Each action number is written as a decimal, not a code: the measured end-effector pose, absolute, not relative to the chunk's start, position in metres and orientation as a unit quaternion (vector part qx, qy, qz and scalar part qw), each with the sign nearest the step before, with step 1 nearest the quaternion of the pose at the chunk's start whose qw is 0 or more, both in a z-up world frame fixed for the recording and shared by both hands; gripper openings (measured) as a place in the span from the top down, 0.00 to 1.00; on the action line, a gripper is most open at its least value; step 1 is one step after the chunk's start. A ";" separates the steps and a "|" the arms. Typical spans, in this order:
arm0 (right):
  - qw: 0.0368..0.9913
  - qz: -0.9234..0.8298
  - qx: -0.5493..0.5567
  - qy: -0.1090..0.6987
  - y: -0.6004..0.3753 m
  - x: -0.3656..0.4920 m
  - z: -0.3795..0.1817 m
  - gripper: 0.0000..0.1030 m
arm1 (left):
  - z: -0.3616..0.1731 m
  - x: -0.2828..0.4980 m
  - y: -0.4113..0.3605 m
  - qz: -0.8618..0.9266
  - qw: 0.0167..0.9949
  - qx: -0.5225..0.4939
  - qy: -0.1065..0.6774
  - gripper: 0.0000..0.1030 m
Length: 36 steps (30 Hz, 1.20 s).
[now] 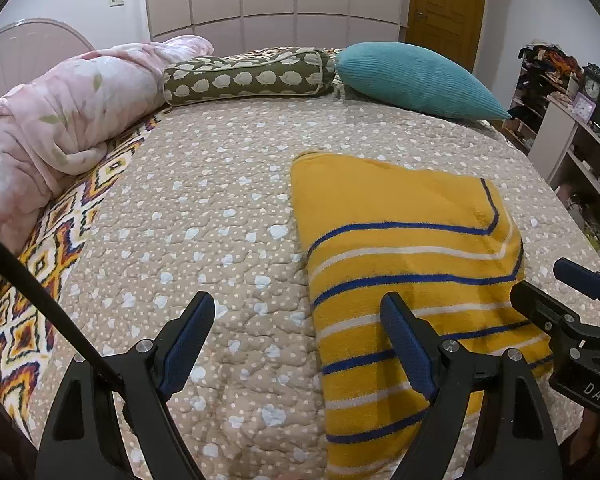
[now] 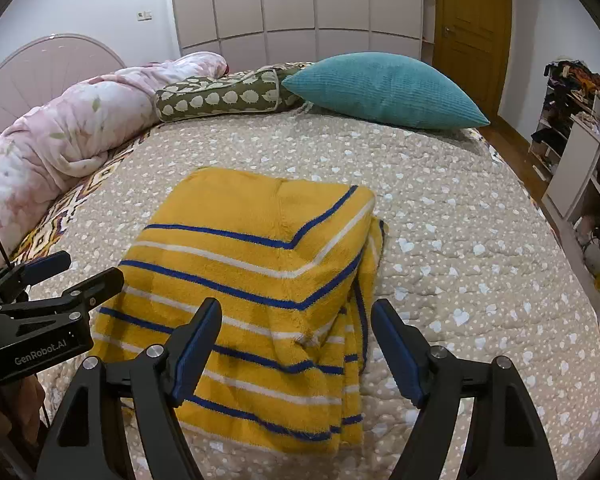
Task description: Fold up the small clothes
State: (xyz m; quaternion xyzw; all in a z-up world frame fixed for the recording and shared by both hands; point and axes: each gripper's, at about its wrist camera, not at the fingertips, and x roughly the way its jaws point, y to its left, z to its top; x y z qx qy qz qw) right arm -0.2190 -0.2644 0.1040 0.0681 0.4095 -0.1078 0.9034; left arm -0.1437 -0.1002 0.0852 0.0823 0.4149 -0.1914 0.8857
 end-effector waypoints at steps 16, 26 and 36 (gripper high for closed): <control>0.902 -0.108 0.069 0.413 -0.263 -0.217 0.102 0.19 | 0.084 -0.143 -0.099 -0.190 0.886 0.081 0.415 0.19; 0.902 -0.107 0.071 0.412 -0.263 -0.215 0.102 0.18 | 0.085 -0.145 -0.099 -0.182 0.890 0.081 0.411 0.19; 0.900 -0.106 0.072 0.416 -0.262 -0.213 0.100 0.17 | 0.083 -0.146 -0.100 -0.180 0.889 0.080 0.414 0.19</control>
